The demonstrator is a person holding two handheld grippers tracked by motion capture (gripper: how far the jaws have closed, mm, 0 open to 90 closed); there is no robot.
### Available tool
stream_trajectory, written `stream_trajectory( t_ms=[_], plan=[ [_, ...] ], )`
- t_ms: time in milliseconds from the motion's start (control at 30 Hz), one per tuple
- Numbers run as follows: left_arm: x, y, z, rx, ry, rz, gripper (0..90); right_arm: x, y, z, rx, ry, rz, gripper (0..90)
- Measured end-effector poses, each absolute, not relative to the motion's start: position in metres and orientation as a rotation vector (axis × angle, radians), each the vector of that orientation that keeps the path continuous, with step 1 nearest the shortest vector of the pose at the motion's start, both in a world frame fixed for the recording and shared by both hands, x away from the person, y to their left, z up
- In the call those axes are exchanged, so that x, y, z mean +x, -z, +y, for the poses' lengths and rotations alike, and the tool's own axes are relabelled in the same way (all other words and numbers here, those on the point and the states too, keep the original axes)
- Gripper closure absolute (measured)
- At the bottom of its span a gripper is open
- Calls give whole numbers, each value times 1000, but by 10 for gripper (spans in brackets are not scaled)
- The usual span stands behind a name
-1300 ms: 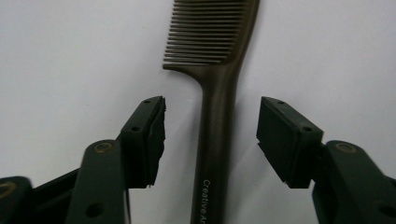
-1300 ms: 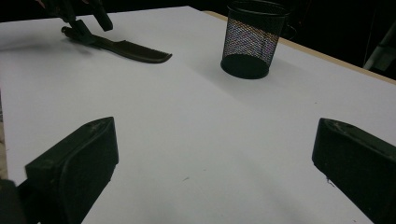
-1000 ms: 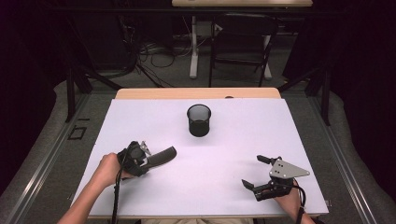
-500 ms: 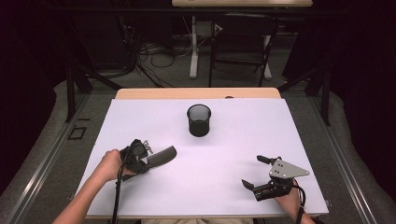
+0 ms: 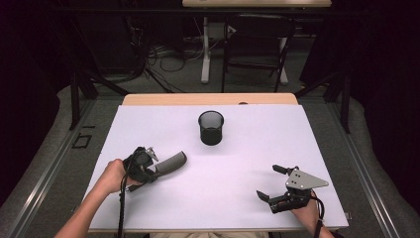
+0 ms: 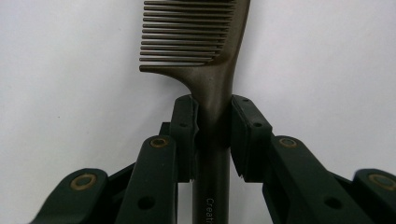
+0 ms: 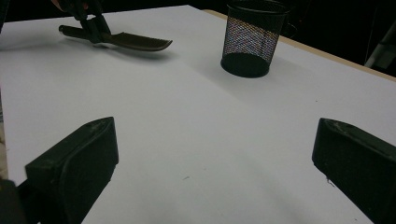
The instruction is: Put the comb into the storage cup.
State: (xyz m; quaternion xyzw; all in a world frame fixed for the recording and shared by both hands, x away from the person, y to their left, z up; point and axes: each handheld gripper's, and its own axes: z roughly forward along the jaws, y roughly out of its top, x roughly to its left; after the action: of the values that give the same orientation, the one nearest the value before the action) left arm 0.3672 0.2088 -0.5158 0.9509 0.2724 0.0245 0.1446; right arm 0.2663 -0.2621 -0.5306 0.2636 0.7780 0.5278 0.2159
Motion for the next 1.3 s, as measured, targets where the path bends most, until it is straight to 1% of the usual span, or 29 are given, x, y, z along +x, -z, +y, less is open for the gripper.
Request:
stream_trajectory(
  t_ms=[333,467,767,867,1300],
  plan=[
    [357,505,213,2636,-119,783,726,267,531,-262,733,-1459,2160,0],
    [353,500,216,2569,-144,798,726,267,530,-263,735,-1456,2157,0],
    [349,496,220,2488,-179,816,726,267,531,-262,734,-1456,2157,0],
    [348,496,221,2438,-197,833,726,267,531,-263,735,-1456,2157,0],
    [341,492,220,2319,-294,847,726,267,531,-263,740,-1454,2157,0]
  ],
)
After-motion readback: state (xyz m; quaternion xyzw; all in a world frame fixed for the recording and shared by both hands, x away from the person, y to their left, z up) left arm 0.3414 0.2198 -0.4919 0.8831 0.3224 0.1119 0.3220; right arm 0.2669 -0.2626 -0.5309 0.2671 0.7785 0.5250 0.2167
